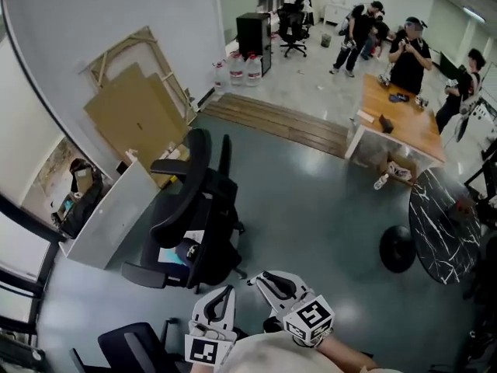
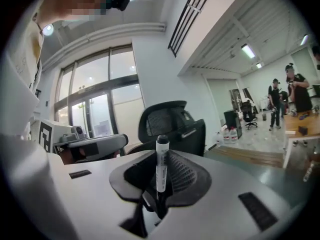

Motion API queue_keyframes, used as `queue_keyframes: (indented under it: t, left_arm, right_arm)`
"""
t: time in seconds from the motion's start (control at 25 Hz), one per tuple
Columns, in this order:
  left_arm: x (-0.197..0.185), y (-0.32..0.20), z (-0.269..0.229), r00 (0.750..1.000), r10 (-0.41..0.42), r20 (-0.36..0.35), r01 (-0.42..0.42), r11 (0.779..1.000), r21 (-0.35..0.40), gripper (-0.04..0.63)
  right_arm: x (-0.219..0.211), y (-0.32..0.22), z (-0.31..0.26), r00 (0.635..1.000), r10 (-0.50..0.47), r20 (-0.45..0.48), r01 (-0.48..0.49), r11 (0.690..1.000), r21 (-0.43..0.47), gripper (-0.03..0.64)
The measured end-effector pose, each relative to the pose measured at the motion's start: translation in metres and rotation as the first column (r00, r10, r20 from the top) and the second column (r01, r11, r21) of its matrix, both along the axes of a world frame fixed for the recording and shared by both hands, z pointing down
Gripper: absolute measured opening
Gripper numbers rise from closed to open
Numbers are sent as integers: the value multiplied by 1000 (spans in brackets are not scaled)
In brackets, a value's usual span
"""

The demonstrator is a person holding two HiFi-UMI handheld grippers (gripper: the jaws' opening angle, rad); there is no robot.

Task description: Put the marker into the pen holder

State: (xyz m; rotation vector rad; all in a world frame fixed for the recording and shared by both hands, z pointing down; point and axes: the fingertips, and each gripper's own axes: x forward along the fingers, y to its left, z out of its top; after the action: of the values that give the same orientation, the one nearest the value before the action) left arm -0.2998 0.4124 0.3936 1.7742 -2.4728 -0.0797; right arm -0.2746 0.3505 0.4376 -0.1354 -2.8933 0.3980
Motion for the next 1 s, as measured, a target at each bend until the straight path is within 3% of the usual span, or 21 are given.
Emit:
queue_keyframes:
  t: [0.2, 0.32, 0.44, 0.68, 0.92, 1.0]
  left_arm:
    - [14, -77, 6, 983, 181, 28, -179, 982, -62, 12]
    - [20, -125, 13, 956, 292, 5, -291, 955, -56, 11]
    - [27, -180, 21, 915, 404, 20, -402, 914, -61, 12]
    - [23, -289, 21, 821, 572, 11, -572, 821, 4, 12]
    - [-1, -382, 2, 751, 660, 40, -661, 747, 73, 11]
    - [-5, -402, -3, 737, 675, 49, -676, 732, 81, 12]
  right_arm:
    - [37, -88, 10, 982, 190, -13, -190, 981, -32, 81]
    - [59, -131, 19, 947, 321, -33, -322, 946, -29, 81]
    - [78, -175, 26, 898, 436, -59, -437, 899, -14, 81]
    - [93, -257, 25, 786, 609, -104, -609, 792, 33, 81]
    - [86, -323, 10, 670, 739, -70, -737, 673, 58, 81]
    - [92, -336, 8, 626, 777, -64, -775, 629, 56, 81]
